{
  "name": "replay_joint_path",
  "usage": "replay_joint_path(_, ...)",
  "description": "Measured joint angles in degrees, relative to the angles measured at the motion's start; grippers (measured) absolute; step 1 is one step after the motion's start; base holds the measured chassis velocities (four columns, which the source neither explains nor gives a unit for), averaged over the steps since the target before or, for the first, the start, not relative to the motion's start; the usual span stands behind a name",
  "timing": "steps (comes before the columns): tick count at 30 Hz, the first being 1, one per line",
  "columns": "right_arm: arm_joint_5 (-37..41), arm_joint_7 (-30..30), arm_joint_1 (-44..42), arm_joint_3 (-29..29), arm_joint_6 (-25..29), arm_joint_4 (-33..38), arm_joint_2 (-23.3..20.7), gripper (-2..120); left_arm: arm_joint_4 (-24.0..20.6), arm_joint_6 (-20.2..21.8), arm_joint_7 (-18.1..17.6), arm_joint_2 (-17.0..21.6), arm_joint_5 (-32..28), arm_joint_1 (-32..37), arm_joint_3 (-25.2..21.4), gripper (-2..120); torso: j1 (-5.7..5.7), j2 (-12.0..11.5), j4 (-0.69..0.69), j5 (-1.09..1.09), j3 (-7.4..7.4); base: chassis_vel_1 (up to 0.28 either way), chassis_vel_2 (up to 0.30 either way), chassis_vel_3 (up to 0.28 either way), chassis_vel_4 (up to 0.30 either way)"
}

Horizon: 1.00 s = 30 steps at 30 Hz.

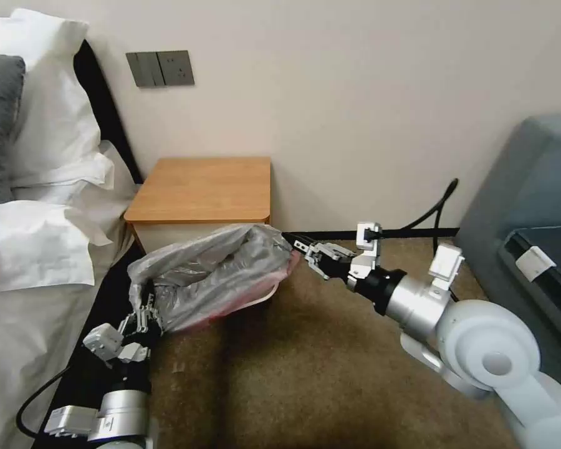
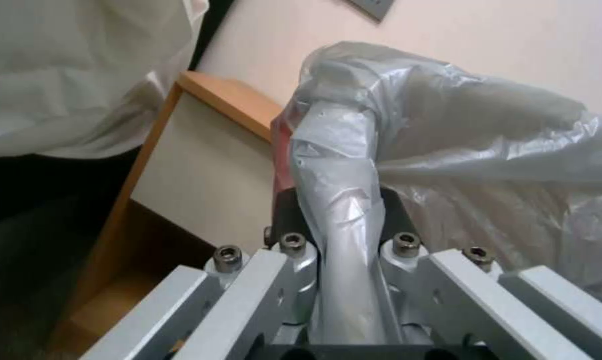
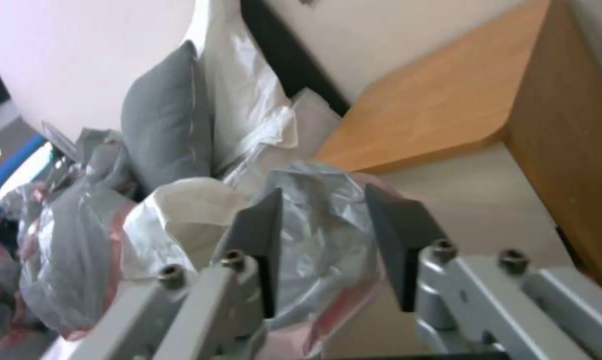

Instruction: Pick up the garbage bag from the table and place it over the trash can.

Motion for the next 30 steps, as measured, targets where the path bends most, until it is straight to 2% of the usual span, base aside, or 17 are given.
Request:
replay_joint_path(3,0.3,0.0,-3.9,0.8,1.6,0.8,2.5,50,-0.1,0.0,-0.2,0.0,-0.1,0.0,0.0,7,0.00,0.0,0.00,0.00,0.00,0.000,0.000,0.000,0.000)
replay_joint_path(4,0.3,0.0,-3.9,0.8,1.6,0.8,2.5,50,-0.1,0.0,-0.2,0.0,-0.1,0.0,0.0,7,0.00,0.0,0.00,0.00,0.00,0.000,0.000,0.000,0.000)
replay_joint_path(7,1.5,0.0,-6.8,0.9,4.5,0.9,5.8,64,-0.7,0.1,-0.3,0.0,-0.3,0.1,0.0,7,0.00,0.0,0.00,0.00,0.00,0.000,0.000,0.000,0.000)
replay_joint_path(8,1.5,0.0,-6.8,0.9,4.5,0.9,5.8,64,-0.7,0.1,-0.3,0.0,-0.3,0.1,0.0,7,0.00,0.0,0.00,0.00,0.00,0.000,0.000,0.000,0.000)
replay_joint_path(11,5.3,1.5,-7.8,0.6,6.2,0.7,9.0,79,-1.0,0.1,-0.4,0.0,-0.4,0.4,-0.1,7,0.00,0.0,0.00,0.00,0.00,0.000,0.000,0.000,0.000)
replay_joint_path(13,5.9,1.9,-7.8,0.4,6.7,0.4,9.7,82,-1.0,0.1,-0.4,0.0,-0.5,0.4,-0.1,7,0.00,0.0,0.00,0.00,0.00,0.000,0.000,0.000,0.000)
replay_joint_path(16,7.5,3.2,-7.6,-0.4,7.4,-0.6,11.4,95,-1.3,0.2,-0.5,0.0,-0.8,0.5,0.2,7,0.00,0.0,0.00,0.00,0.00,0.000,0.000,0.000,0.000)
replay_joint_path(20,8.1,3.8,-7.3,-1.2,7.5,-1.6,12.7,100,-1.5,0.3,-0.7,-0.1,-0.8,0.5,0.3,7,0.00,0.0,0.00,0.00,0.00,0.000,0.000,0.000,0.000)
replay_joint_path(25,8.1,3.8,-7.1,-1.7,7.5,-1.9,13.3,99,-1.5,0.3,-0.9,-0.2,-0.8,0.5,0.3,7,0.00,0.0,0.00,0.00,0.00,0.000,0.000,0.000,0.000)
replay_joint_path(30,7.6,3.2,-6.4,-2.5,7.5,-2.6,14.0,82,-1.6,0.3,-0.9,-0.2,-0.6,0.5,0.6,7,0.00,0.0,0.00,0.00,0.00,0.000,0.000,0.000,0.000)
